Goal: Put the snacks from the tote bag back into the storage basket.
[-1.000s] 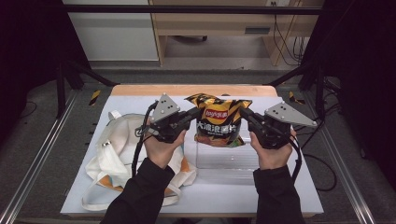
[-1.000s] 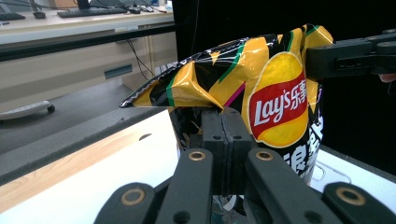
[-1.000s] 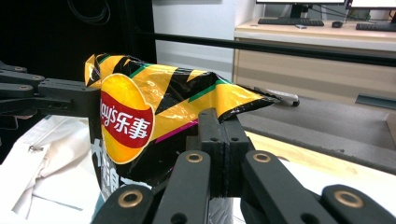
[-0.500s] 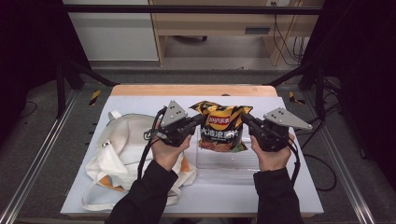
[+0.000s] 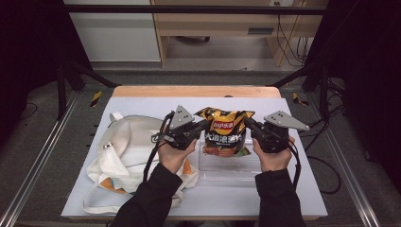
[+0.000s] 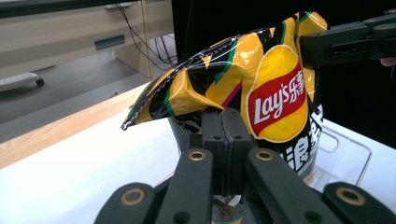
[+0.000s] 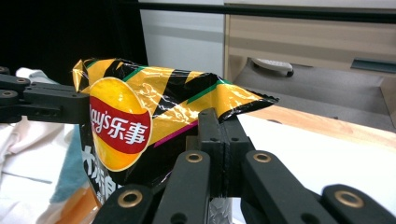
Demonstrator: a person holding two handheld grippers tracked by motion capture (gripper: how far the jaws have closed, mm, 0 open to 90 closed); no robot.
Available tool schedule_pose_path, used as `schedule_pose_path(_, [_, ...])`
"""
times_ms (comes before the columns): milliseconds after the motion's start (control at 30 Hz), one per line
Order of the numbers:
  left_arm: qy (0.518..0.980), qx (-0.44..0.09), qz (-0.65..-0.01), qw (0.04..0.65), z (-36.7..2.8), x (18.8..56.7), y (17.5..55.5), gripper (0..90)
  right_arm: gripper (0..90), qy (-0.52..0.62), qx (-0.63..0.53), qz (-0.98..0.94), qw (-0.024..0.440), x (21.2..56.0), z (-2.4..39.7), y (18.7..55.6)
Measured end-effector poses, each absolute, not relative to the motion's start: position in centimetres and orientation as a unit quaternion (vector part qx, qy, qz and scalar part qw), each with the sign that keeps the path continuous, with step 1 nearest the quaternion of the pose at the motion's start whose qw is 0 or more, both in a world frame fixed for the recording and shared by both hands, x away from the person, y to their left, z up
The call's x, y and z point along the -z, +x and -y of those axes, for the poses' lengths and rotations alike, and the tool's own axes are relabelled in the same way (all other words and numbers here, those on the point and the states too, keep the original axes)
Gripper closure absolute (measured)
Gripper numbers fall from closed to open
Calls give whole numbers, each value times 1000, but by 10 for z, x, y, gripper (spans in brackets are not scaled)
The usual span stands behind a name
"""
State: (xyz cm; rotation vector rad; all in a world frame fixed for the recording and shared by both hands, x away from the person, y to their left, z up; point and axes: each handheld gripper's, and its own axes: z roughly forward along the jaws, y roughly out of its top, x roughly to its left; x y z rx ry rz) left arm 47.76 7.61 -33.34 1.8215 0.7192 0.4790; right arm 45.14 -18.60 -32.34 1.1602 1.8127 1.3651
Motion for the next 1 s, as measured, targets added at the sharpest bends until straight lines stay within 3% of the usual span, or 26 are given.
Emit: schedule_pose_path(1000, [781, -196, -322, 498, -72, 364, 491, 897, 881, 460, -469, -699, 283, 359, 179, 474])
